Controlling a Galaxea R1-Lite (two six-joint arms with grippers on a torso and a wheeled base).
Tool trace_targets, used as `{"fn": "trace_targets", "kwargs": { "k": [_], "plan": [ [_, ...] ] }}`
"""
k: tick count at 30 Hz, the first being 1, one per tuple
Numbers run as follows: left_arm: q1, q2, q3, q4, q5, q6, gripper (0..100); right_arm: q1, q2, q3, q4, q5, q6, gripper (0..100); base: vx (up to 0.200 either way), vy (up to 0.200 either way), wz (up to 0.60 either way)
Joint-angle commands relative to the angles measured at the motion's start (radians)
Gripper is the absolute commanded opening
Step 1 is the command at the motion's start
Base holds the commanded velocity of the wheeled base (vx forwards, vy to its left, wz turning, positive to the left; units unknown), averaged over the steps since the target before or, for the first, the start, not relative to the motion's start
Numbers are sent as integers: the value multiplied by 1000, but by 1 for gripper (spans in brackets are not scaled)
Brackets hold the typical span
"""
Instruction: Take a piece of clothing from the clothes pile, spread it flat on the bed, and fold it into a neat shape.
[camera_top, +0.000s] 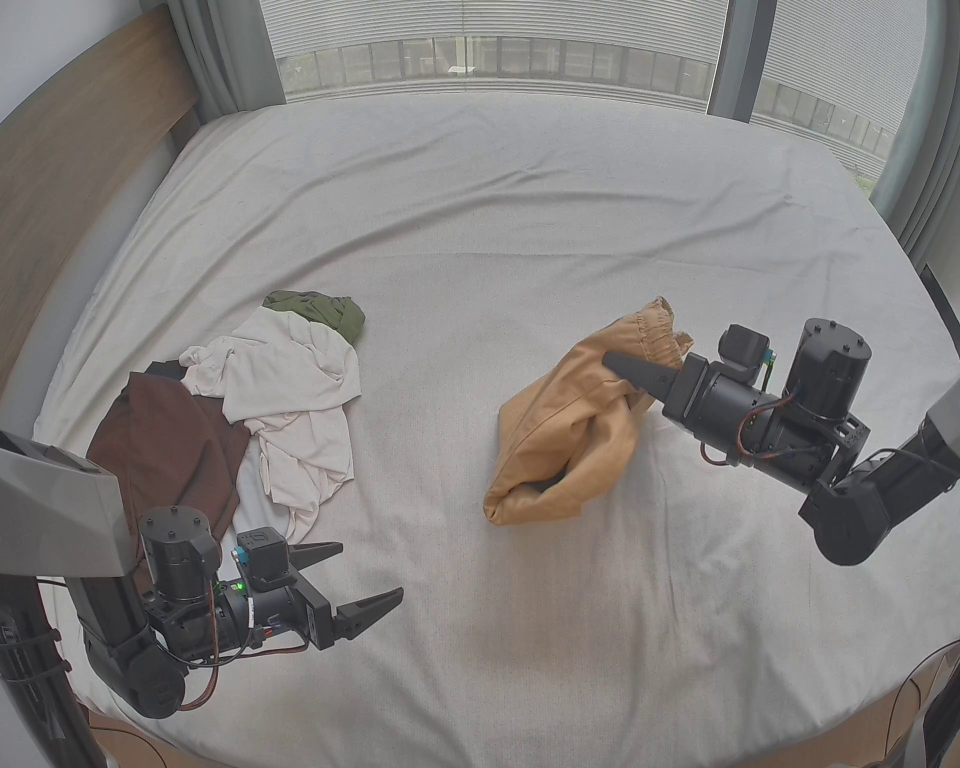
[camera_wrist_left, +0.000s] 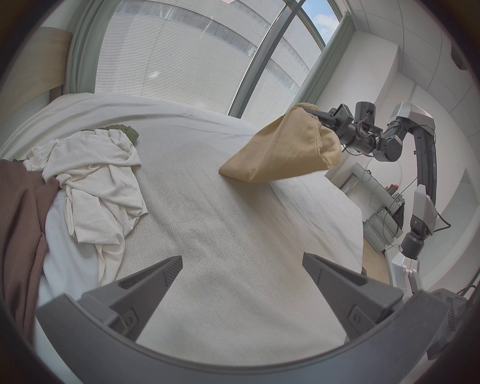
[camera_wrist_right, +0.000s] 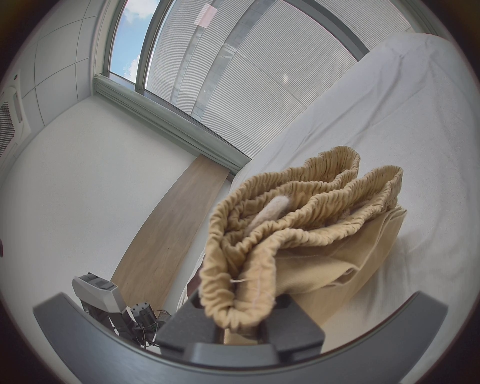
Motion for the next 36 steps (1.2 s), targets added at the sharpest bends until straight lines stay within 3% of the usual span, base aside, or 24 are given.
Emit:
{"fn": "trace_targets", "kwargs": {
  "k": [1, 14, 36],
  "plan": [
    [0, 0, -1, -1, 0, 0, 100, 4, -24, -77, 44, 1, 0, 0, 0, 0, 0],
    [0, -14, 1, -1, 0, 5, 100, 7, -7, -283, 193, 4, 0, 0, 0, 0, 0],
    [25, -7, -4, -1, -1, 0, 100, 7, 266, -718, 320, 11, 52, 0, 0, 0, 0]
  ]
}}
